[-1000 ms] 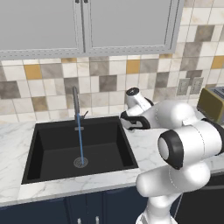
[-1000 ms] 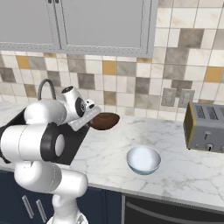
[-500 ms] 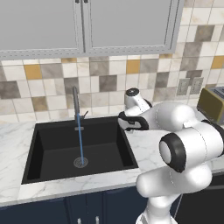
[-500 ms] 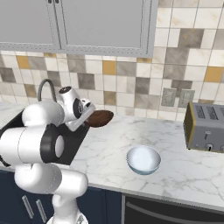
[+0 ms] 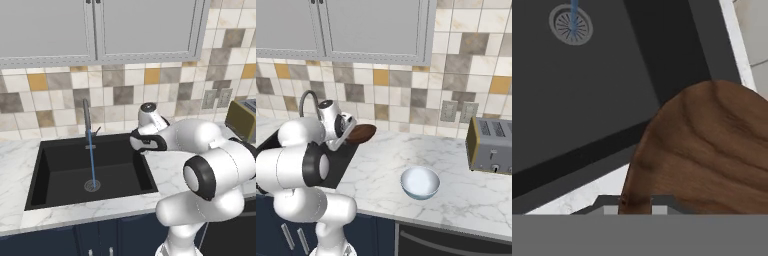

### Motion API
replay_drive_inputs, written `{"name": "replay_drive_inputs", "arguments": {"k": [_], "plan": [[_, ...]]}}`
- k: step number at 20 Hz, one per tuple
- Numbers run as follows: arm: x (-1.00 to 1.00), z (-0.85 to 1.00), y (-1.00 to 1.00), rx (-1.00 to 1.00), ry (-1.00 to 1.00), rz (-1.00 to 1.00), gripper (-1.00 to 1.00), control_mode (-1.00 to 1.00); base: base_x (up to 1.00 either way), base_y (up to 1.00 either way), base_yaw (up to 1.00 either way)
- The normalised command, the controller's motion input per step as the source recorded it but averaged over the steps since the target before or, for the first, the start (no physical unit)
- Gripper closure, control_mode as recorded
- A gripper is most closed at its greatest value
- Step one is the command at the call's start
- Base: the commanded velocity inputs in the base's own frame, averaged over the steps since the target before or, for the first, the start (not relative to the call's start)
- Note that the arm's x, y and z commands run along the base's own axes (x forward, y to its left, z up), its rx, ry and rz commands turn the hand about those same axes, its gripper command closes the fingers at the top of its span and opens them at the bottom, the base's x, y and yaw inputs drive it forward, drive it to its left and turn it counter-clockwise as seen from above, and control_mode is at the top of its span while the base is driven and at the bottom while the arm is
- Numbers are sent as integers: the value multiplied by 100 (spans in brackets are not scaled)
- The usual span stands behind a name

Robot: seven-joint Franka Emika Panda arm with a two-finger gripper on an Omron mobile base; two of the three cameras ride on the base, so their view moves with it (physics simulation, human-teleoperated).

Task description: Rinse each bowl for a few seconds and place them down in the sink or on the counter.

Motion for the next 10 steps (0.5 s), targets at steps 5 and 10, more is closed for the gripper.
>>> {"name": "replay_drive_inputs", "arguments": {"k": [5, 10], "plan": [[-1, 0, 33, 4, 0, 13, 100, -100, 0, 0, 0], [-3, 0, 36, 2, -1, 13, 100, -100, 0, 0, 0]]}}
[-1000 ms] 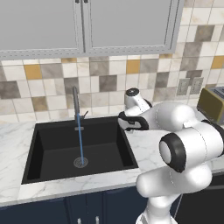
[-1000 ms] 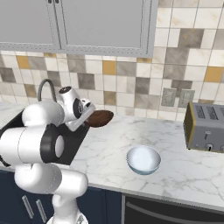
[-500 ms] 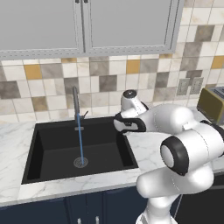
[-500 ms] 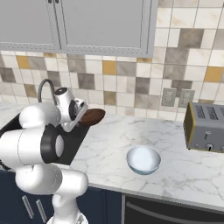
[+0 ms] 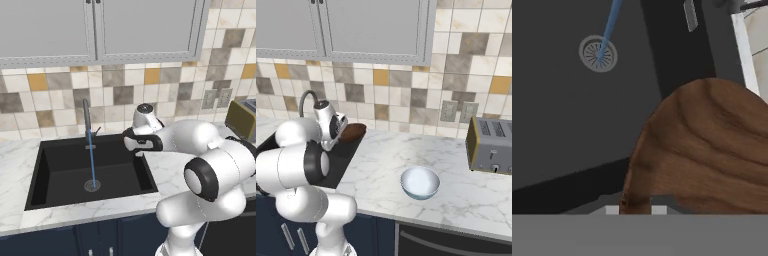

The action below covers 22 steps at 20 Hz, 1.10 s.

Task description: Rinse each bowl for a few seconds and place them down in the sink or on the counter.

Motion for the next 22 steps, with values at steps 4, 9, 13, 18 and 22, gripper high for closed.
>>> {"name": "replay_drive_inputs", "arguments": {"k": [4, 9, 13, 18, 22], "plan": [[-3, 0, 38, 1, -1, 12, 100, -100, 0, 0, 0], [0, -1, 39, 2, -1, 11, 100, -100, 0, 0, 0], [0, -4, 35, 3, -1, 12, 100, -100, 0, 0, 0], [0, -6, 34, 4, -1, 12, 100, -100, 0, 0, 0], [5, -10, 33, 3, -2, 9, 100, -100, 0, 0, 0]]}}
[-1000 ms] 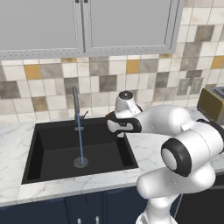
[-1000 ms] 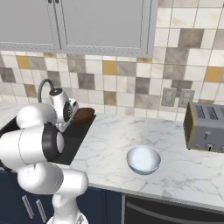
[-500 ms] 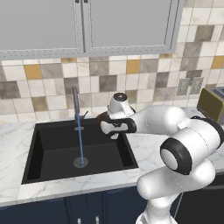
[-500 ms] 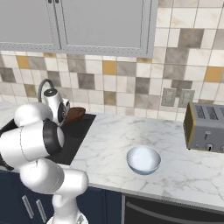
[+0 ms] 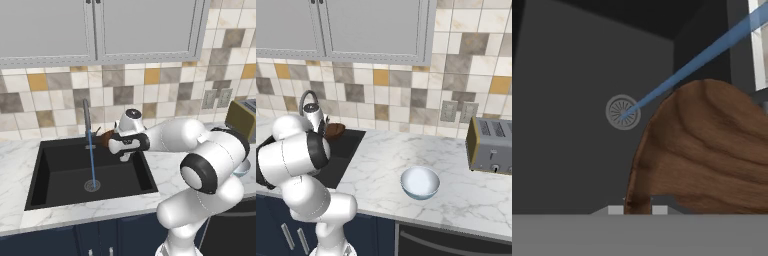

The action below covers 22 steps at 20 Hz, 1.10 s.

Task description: Rinse each bowl for a few seconds and place them down in the sink or on the counter.

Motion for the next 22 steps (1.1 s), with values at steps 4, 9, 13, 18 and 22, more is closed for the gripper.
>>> {"name": "replay_drive_inputs", "arguments": {"k": [4, 9, 13, 18, 22], "plan": [[12, -10, 29, 1, -3, 6, 100, -100, 0, 0, 0], [9, -7, 28, 0, -4, 5, 100, -100, 0, 0, 0], [12, -6, 26, 0, -3, 5, 100, -100, 0, 0, 0], [16, -8, 22, 0, -2, 5, 100, -100, 0, 0, 0], [6, -5, 11, 0, -4, 5, 100, -100, 0, 0, 0]]}}
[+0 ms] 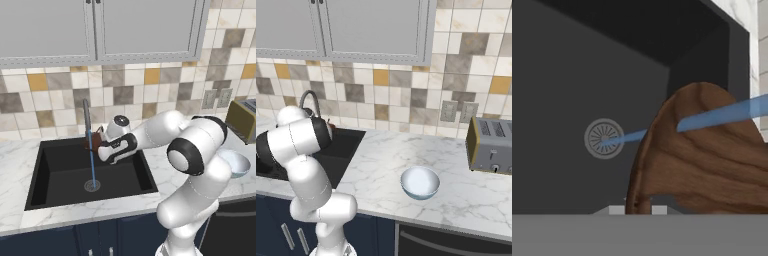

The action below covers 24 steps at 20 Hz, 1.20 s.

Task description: Rinse each bowl for a few seconds and place them down in the sink or on the counter.

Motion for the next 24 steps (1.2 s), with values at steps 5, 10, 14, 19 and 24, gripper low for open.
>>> {"name": "replay_drive_inputs", "arguments": {"k": [5, 10, 14, 19, 24], "plan": [[-19, 7, -9, -1, -5, 3, 100, -100, 0, 0, 0], [-20, 14, -23, -5, -2, -1, 100, -100, 0, 0, 0], [-10, 18, -32, -3, 0, -4, 100, -100, 0, 0, 0], [-2, 20, -36, 0, 0, -9, 100, -100, 0, 0, 0], [-2, 19, -36, 0, 1, -12, 100, -100, 0, 0, 0]]}}
